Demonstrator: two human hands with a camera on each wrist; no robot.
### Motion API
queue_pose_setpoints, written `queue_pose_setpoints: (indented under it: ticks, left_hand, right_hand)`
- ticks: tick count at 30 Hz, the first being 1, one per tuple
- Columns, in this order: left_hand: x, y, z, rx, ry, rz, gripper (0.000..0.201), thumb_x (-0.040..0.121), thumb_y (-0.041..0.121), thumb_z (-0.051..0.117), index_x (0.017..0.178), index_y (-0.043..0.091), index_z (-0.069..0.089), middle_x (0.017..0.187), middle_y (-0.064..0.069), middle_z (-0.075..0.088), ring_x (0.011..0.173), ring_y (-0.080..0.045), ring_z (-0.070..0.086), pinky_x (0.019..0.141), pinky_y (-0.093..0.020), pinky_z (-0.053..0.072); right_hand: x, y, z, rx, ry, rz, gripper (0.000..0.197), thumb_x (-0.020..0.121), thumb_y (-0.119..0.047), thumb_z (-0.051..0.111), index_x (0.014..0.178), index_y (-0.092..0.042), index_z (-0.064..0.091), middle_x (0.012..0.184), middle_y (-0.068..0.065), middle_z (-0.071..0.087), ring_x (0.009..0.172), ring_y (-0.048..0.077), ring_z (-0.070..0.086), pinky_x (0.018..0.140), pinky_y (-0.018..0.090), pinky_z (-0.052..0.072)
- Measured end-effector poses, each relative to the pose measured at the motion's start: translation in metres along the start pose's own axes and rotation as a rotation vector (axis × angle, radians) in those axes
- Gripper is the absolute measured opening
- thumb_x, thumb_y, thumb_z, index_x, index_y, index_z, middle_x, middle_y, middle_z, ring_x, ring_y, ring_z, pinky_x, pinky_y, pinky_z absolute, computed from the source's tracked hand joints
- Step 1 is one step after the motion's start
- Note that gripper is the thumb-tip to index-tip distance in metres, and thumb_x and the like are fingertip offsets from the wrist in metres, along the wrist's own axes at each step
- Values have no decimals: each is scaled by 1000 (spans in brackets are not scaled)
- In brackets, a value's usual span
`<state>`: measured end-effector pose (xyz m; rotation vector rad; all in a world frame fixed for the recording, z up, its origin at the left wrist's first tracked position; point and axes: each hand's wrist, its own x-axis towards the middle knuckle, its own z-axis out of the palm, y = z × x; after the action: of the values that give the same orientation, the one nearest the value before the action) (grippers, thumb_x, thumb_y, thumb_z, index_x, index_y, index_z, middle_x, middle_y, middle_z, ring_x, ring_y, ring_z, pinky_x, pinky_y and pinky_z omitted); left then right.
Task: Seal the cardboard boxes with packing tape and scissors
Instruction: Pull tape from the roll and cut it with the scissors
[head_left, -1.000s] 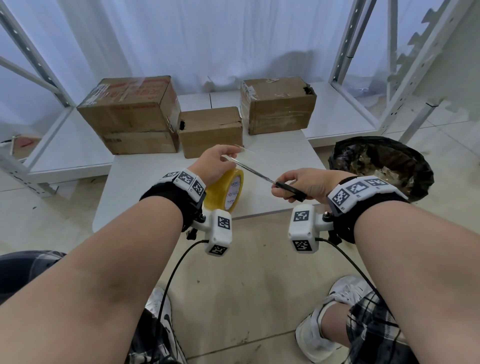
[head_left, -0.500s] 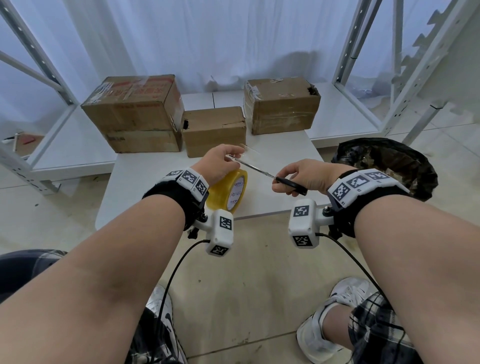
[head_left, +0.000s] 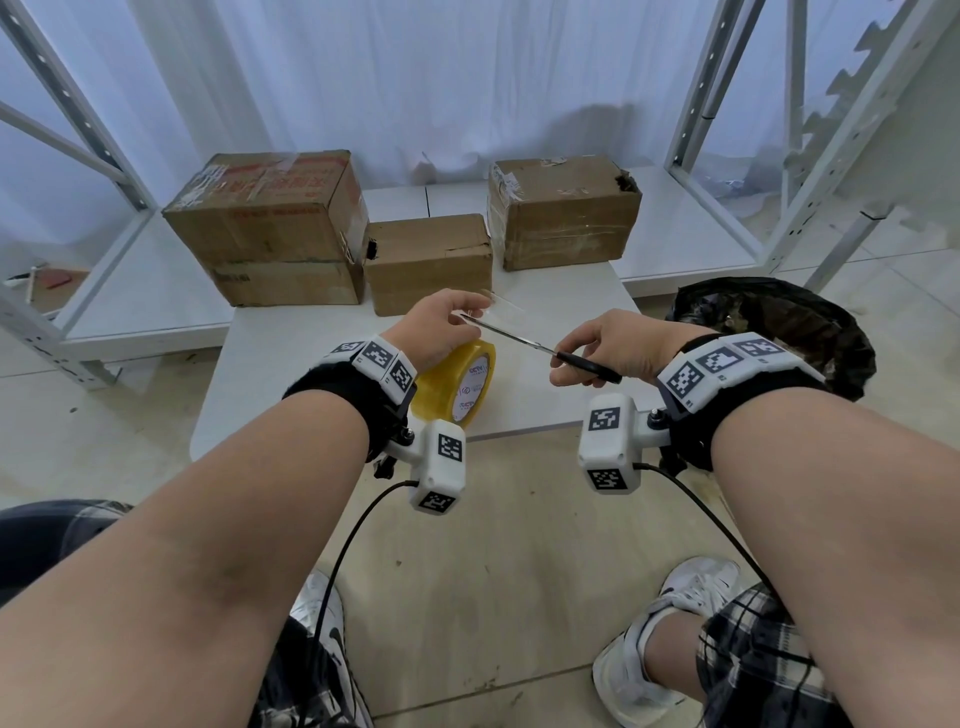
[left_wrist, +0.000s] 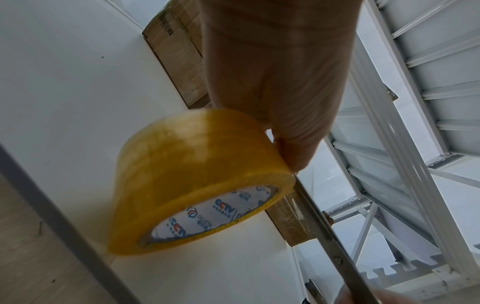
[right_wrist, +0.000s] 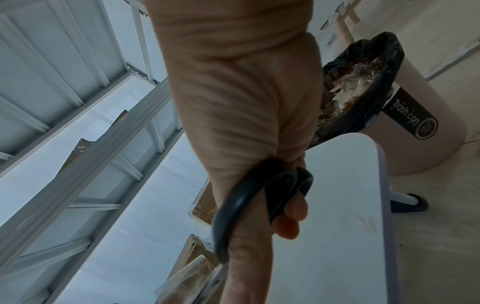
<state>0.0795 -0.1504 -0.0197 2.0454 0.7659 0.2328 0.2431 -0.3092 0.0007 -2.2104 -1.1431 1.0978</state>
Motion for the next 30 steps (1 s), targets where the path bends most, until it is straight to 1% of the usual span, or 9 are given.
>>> queue_pose_setpoints:
  ticks: [8, 12, 14, 18, 20, 23, 25, 28, 30]
  left_hand:
    - [-1, -1, 0, -23, -6, 16, 39, 92, 9, 58, 127, 25, 55, 121, 4, 54, 104, -15, 54, 99, -38, 47]
    - [-1, 2, -2, -8, -9, 23, 46, 91, 7, 60, 132, 23, 49, 133, 0, 46, 98, -12, 52, 88, -30, 46]
    - [0, 2, -3, -3, -12, 21, 52, 90, 6, 61, 137, 22, 44, 137, -1, 43, 97, -11, 53, 86, -27, 45]
    - [1, 1, -4, 14, -6, 9, 65, 90, 8, 63, 146, 23, 32, 147, 1, 28, 101, -15, 53, 86, -27, 45]
    - [2, -1, -3, 8, 14, 17, 68, 90, 8, 63, 147, 22, 29, 147, 0, 25, 98, -14, 54, 82, -23, 47]
    - [2, -6, 2, 7, 76, 58, 65, 91, 7, 62, 147, 19, 31, 143, 1, 28, 84, -8, 53, 65, -9, 48]
    - [1, -9, 5, 2, 134, 101, 62, 92, 6, 59, 146, 17, 33, 140, 1, 30, 78, -8, 51, 64, -4, 47]
    - [0, -11, 7, 15, 176, 154, 63, 91, 4, 60, 147, 17, 33, 138, 1, 31, 78, -9, 51, 71, -4, 46]
    - [-1, -11, 7, 18, 176, 171, 66, 90, 4, 61, 148, 17, 31, 137, 2, 31, 76, -7, 51, 72, -4, 46]
  right_hand:
    - [-3, -2, -3, -60, -1, -3, 31, 69, -37, 83, 93, -20, 72, 74, -1, 66, 69, 11, 61, 91, 38, 55]
    - [-3, -4, -5, -52, 1, 3, 32, 67, -40, 83, 91, -21, 73, 73, -2, 66, 66, 10, 61, 89, 36, 54]
    - [0, -2, -6, -86, -43, 42, 38, 66, -46, 81, 94, -22, 70, 79, 1, 68, 70, 12, 62, 92, 38, 53]
    - [-1, 9, -7, -250, -49, 135, 49, 77, -54, 71, 110, -19, 60, 92, 0, 63, 86, 16, 59, 95, 35, 46]
    - [1, 18, -5, -307, 11, 192, 48, 80, -54, 68, 102, -12, 63, 91, 3, 60, 92, 22, 57, 93, 34, 44]
    - [12, 35, 5, -356, 106, 268, 42, 86, -45, 64, 75, -6, 54, 79, 9, 53, 77, 26, 50, 72, 29, 39]
    - [20, 43, 13, -320, 167, 291, 34, 88, -37, 63, 85, -5, 53, 86, 11, 54, 79, 25, 49, 71, 29, 38]
    - [29, 48, 24, -237, 251, 272, 30, 90, -30, 62, 101, -5, 50, 100, 13, 54, 90, 27, 51, 72, 31, 41]
    - [34, 47, 28, -236, 363, 254, 29, 94, -22, 56, 115, -3, 54, 115, 16, 57, 106, 32, 54, 84, 34, 44]
